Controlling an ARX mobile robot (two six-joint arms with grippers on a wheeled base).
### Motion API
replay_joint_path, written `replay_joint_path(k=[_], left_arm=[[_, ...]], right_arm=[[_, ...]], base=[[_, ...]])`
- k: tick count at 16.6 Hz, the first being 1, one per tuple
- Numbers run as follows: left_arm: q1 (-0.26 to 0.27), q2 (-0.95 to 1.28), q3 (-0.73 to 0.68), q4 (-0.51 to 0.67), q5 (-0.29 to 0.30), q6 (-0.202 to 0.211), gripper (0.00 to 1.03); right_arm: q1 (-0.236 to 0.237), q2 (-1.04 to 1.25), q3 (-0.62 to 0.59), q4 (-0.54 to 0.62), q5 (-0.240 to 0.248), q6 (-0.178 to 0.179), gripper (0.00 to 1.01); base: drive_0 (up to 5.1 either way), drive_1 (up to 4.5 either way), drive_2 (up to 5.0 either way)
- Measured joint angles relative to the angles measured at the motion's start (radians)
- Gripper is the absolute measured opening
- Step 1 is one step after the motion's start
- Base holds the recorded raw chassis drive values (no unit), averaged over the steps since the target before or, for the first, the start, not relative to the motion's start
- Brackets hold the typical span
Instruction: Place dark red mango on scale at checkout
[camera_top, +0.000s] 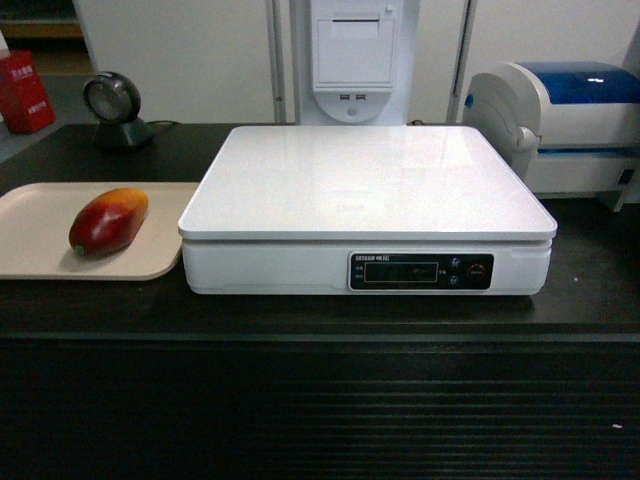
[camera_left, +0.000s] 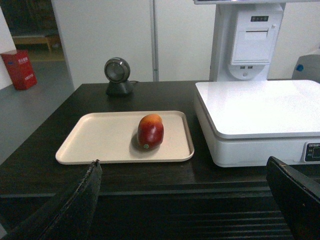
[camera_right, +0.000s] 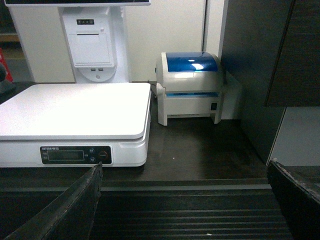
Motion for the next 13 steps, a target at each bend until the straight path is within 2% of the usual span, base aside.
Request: replay_joint_path(k=[2, 3, 4, 5, 6, 9, 11, 12, 13], left_arm=[[0.0, 0.0, 0.0, 0.0, 0.0, 0.0, 0.98], [-0.026, 0.013, 0.013, -0.055, -0.076, -0.01, 0.98], [-0.09, 0.098, 0.037, -0.059, -0.223, -0.021, 0.98], [-0.08, 0.189, 0.057, 0.021, -0.26, -0.018, 0.98], [-0.039, 0.254, 0.065, 0.108, -0.251, -0.011, 0.98], [0.093, 0.621, 0.12, 0.467, -0.067, 0.044, 0.98], [0.175, 0.978, 0.25, 0.737, 0.063, 0.082, 0.98], [0.211, 1.144, 0.35, 0.809, 0.106, 0.086, 0.98], [0.226, 1.324, 0.486, 0.801, 0.141, 0.087, 0.98]], right_arm=[[0.0, 0.0, 0.0, 0.0, 0.0, 0.0, 0.98], [0.0, 0.0, 0.0, 0.0, 0.0, 0.0, 0.98], [0.0, 0.0, 0.0, -0.001, 0.001, 0.0, 0.98], [0.0, 0.0, 0.0, 0.0, -0.001, 0.0, 0.98], [0.0, 0.0, 0.0, 0.0, 0.0, 0.0, 0.98], [0.0, 0.0, 0.0, 0.0, 0.0, 0.0, 0.98], [0.0, 0.0, 0.0, 0.0, 0.0, 0.0, 0.98], [0.0, 0.0, 0.0, 0.0, 0.0, 0.0, 0.98], [0.0, 0.0, 0.0, 0.0, 0.0, 0.0, 0.98]], base=[[0.0, 0.0, 0.0], [0.0, 0.0, 0.0], [0.0, 0.0, 0.0], [0.0, 0.0, 0.0], [0.0, 0.0, 0.0], [0.0, 0.0, 0.0], [0.0, 0.0, 0.0], [0.0, 0.0, 0.0], [0.0, 0.0, 0.0]])
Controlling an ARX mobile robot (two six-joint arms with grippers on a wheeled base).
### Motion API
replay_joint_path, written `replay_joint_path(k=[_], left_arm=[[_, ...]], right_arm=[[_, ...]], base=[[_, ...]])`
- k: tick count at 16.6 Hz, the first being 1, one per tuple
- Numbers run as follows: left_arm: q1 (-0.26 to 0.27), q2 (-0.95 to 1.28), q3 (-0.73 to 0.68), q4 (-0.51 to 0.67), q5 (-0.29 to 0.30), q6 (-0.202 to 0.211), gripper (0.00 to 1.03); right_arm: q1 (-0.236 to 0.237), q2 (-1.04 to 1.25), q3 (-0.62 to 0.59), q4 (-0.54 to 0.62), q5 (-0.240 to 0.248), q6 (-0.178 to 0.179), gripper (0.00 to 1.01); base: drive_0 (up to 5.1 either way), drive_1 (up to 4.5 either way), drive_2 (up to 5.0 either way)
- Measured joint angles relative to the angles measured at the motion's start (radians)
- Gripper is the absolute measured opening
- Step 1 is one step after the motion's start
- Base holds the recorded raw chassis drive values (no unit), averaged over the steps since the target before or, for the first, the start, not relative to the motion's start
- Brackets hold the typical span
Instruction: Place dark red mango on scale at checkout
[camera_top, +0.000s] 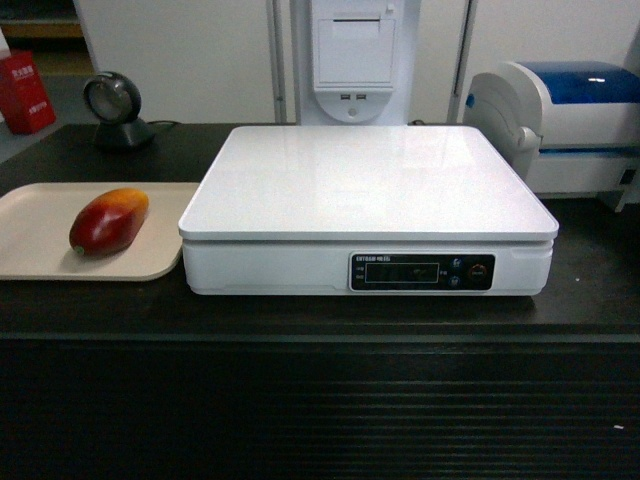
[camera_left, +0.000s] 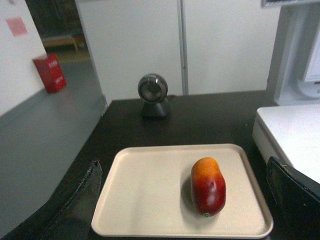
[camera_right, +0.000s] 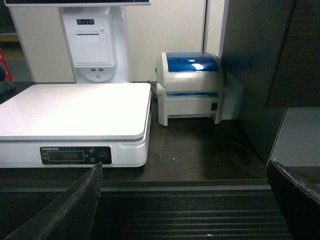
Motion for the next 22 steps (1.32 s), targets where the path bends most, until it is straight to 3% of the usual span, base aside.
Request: replay_joint_path(k=[3, 6, 9, 12, 15, 22], left_arm=[[-0.049, 0.421, 0.337, -0.154, 0.05, 0.024, 0.98], [-0.123, 0.652, 0.612, -0.322, 0.084, 0.05, 0.98], [-0.116, 0.782, 0.784, -0.442, 0.066, 0.057, 0.98], [-0.075, 0.802, 0.834, -0.544, 0.126, 0.055, 0.98], [-0.091, 0.816, 0.845, -0.563, 0.153, 0.058, 0.98], [-0.104, 0.908, 0.945, -0.632, 0.151, 0.082, 0.98]], right_arm=[[0.0, 0.0, 0.0, 0.0, 0.0, 0.0, 0.98], [0.0, 0.0, 0.0, 0.0, 0.0, 0.0, 0.98], [0.0, 0.0, 0.0, 0.0, 0.0, 0.0, 0.98], [0.0, 0.0, 0.0, 0.0, 0.0, 0.0, 0.98], [0.0, 0.0, 0.0, 0.0, 0.0, 0.0, 0.98], [0.0, 0.0, 0.0, 0.0, 0.0, 0.0, 0.98]], base=[[0.0, 0.0, 0.0], [0.0, 0.0, 0.0], [0.0, 0.0, 0.0], [0.0, 0.0, 0.0], [0.0, 0.0, 0.0], [0.0, 0.0, 0.0]])
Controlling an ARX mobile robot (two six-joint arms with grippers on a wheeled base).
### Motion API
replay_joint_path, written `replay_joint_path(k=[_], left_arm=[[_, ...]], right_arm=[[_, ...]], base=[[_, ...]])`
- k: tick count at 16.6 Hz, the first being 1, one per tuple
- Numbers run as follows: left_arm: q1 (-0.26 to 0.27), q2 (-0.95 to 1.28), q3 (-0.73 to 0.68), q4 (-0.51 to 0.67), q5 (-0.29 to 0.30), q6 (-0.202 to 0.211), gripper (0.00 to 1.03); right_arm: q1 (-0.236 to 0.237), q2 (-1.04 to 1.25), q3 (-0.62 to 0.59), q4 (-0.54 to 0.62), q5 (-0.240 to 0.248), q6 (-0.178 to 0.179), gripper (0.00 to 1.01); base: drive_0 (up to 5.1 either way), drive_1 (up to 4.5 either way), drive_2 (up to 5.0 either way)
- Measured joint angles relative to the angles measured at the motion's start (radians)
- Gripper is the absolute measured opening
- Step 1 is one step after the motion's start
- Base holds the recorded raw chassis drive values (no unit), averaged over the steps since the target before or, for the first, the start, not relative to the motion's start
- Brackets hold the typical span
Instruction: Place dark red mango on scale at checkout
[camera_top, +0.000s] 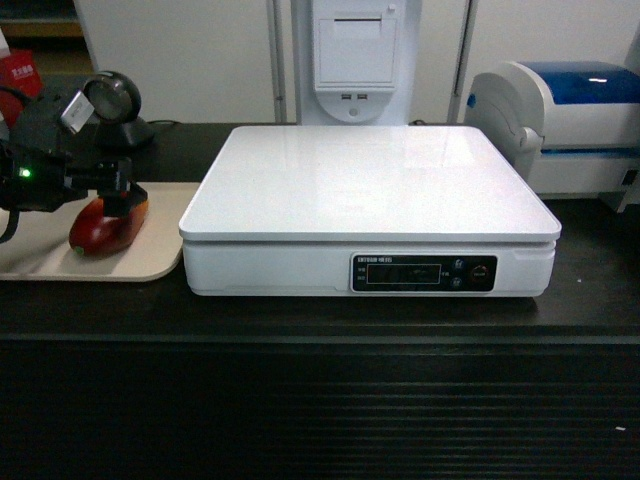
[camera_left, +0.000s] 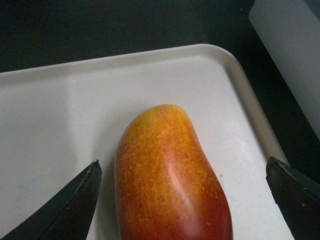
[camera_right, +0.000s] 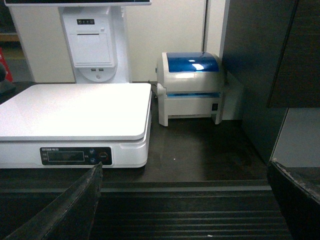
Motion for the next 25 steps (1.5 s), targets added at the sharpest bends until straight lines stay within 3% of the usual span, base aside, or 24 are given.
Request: replay_joint_path(k=[11, 15, 19, 22, 25], left_arm=[[0.008, 0.121, 0.099, -0.076, -0.045, 0.054, 0.98], [0.007, 0.105, 0.047, -0.035, -0.047, 0.068, 0.62], [0.007, 0.001, -0.079, 0.005, -0.05, 0.067, 0.6], [-0.011, -0.174, -0.205, 0.057, -0.066, 0.031, 0.6], [-0.101, -0.38, -0.291, 0.105, -0.061, -0.061, 0.6]], right_arm=[[0.0, 0.0, 0.0, 0.0, 0.0, 0.0, 0.98], [0.0, 0.0, 0.0, 0.0, 0.0, 0.0, 0.98], [0.0, 0.0, 0.0, 0.0, 0.0, 0.0, 0.98], [0.0, 0.0, 0.0, 0.0, 0.0, 0.0, 0.98], [0.0, 0.0, 0.0, 0.0, 0.0, 0.0, 0.98]], base=[[0.0, 0.0, 0.0], [0.0, 0.0, 0.0], [0.0, 0.0, 0.0], [0.0, 0.0, 0.0], [0.0, 0.0, 0.0]])
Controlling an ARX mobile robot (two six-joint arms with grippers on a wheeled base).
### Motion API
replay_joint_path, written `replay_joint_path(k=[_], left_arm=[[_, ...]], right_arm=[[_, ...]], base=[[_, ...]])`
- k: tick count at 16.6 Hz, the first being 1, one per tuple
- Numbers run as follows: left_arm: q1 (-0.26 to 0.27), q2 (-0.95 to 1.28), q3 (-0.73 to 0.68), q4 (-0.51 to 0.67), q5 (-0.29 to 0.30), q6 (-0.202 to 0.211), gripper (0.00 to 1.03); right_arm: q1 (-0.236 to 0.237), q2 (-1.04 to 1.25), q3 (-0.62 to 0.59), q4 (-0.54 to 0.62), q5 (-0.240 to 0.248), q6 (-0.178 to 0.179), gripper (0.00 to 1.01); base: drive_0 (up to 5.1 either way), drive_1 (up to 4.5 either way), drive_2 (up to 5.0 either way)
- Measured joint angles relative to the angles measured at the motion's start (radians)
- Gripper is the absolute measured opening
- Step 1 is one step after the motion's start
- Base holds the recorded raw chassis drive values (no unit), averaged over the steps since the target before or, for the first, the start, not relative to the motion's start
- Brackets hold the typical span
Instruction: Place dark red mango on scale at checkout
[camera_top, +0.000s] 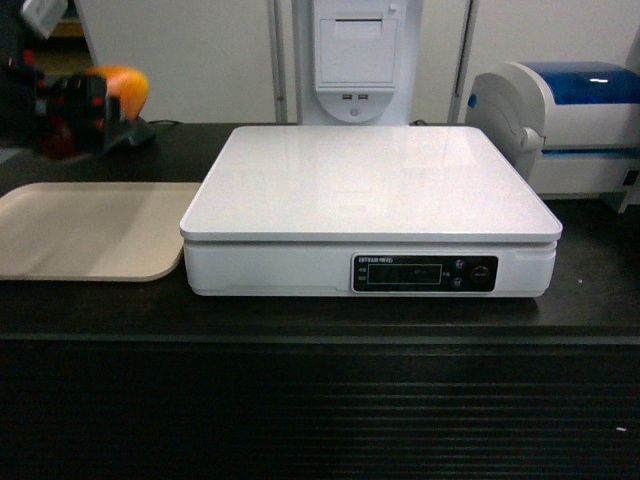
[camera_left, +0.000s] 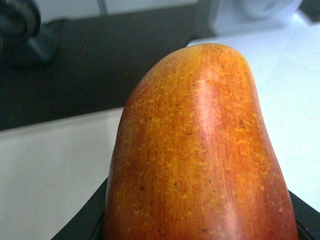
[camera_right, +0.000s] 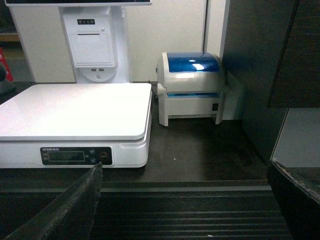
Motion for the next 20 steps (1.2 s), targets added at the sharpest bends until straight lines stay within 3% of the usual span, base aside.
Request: replay_joint_path(k=[4, 7, 11, 12, 15, 20], left_arm=[[-0.183, -0.093, 0.013, 0.006, -0.033, -0.114, 0.6], [-0.317, -0.017, 0.117, -0.019, -0.055, -0.177, 0.6], [-0.45, 0.136, 0.269, -0.112, -0.117, -0.266, 0.6], [-0.472, 0.175, 0.313, -0.137, -0.134, -0.283, 0.6], [-0.52, 0.301, 0.487, -0.259, -0.204, -0.387, 0.6], [-0.527, 0.479, 0.776, -0.49, -0.376, -0.507, 0.6]], right_arm=[[0.0, 0.0, 0.0, 0.0, 0.0, 0.0, 0.98], [0.0, 0.0, 0.0, 0.0, 0.0, 0.0, 0.98], [0.0, 0.0, 0.0, 0.0, 0.0, 0.0, 0.98], [0.0, 0.0, 0.0, 0.0, 0.0, 0.0, 0.98], [0.0, 0.0, 0.0, 0.0, 0.0, 0.0, 0.98], [0.0, 0.0, 0.0, 0.0, 0.0, 0.0, 0.98]], base=[[0.0, 0.0, 0.0], [0.0, 0.0, 0.0], [0.0, 0.0, 0.0], [0.0, 0.0, 0.0], [0.0, 0.0, 0.0], [0.0, 0.0, 0.0]])
